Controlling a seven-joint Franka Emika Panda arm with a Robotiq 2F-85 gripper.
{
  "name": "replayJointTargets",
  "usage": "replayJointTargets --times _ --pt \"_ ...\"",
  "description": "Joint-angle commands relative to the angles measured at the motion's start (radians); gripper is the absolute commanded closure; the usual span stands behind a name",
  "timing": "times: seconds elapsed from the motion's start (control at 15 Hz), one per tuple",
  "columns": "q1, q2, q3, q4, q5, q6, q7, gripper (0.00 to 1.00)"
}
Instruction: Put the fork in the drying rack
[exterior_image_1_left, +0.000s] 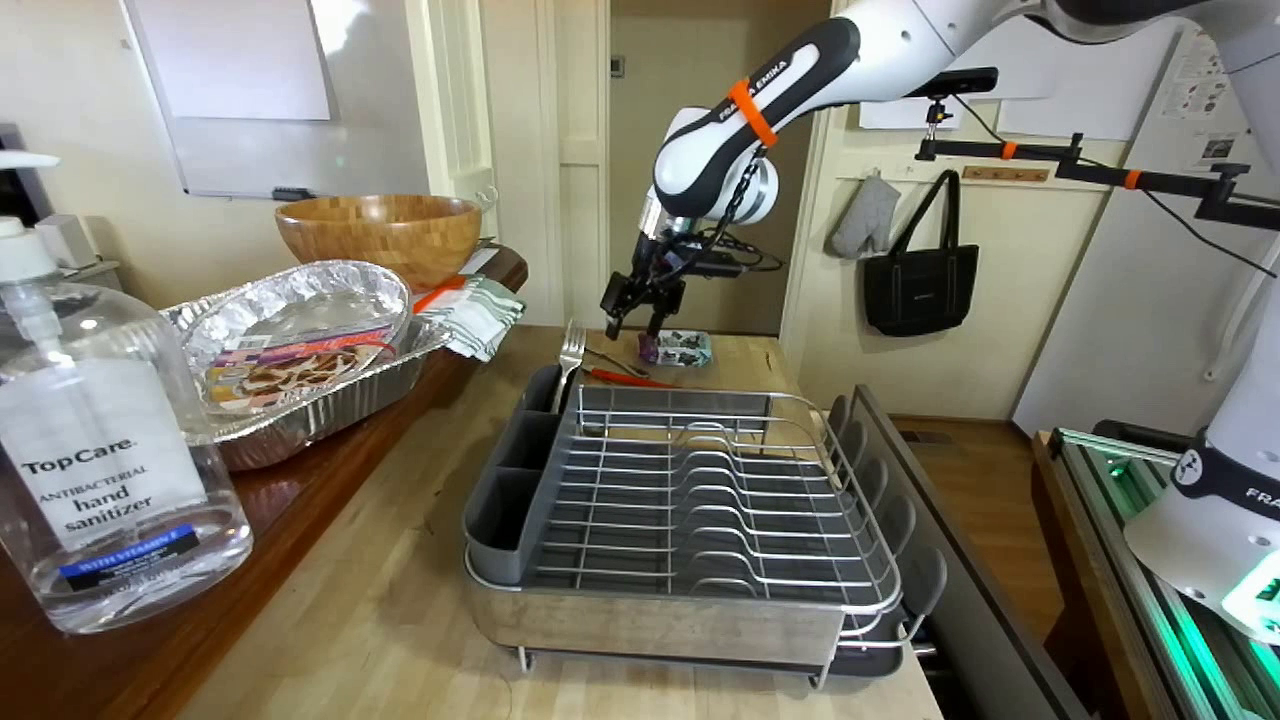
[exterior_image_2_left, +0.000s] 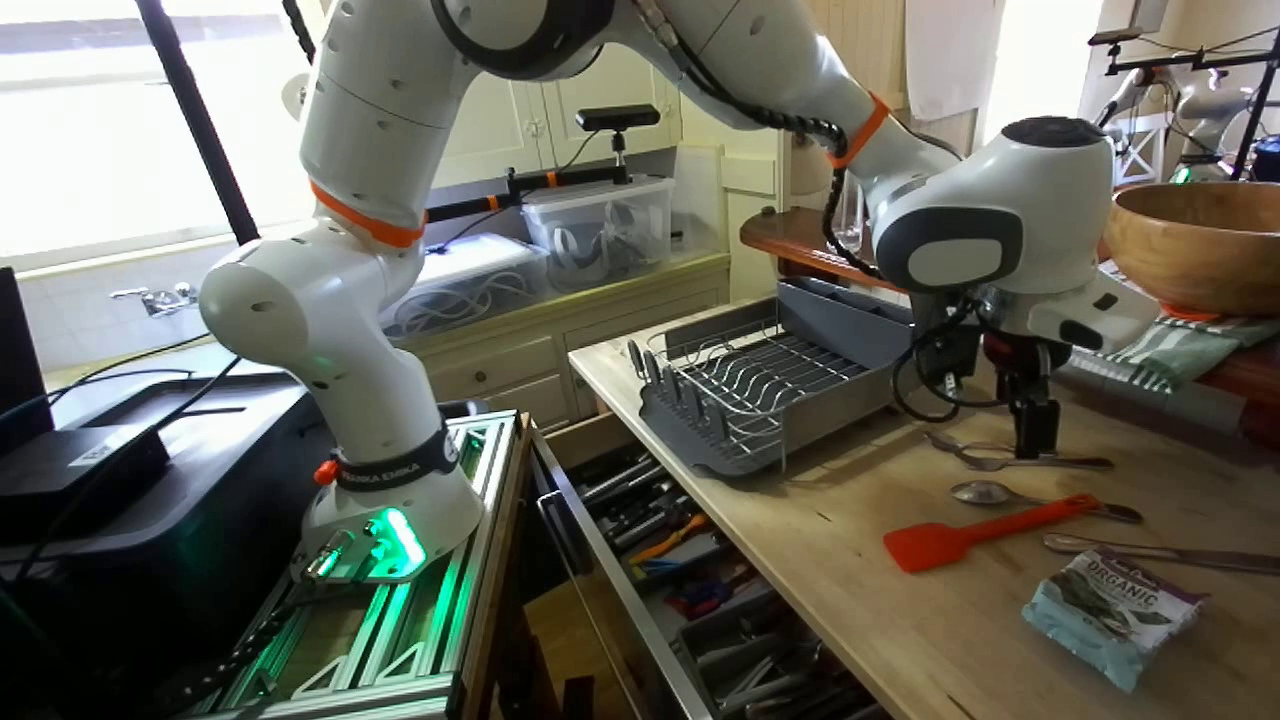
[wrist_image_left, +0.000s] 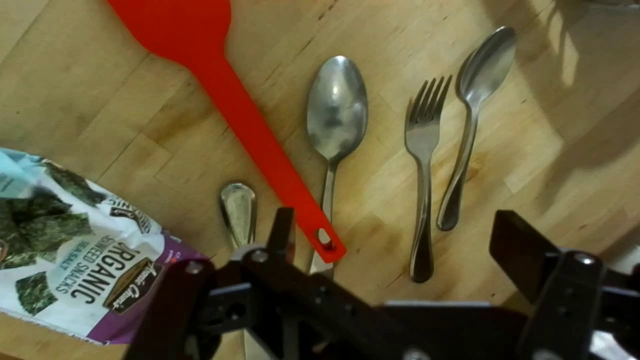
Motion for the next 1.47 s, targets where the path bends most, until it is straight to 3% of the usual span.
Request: replayJointTargets --times 0.0,1.4 --pt "-0.017 0.057 0.031 0.047 0.021 -0.024 -0.038 0.00" --pt "-0.010 0.241 0.064 0.184 -0.034 0.095 -0.178 0.00"
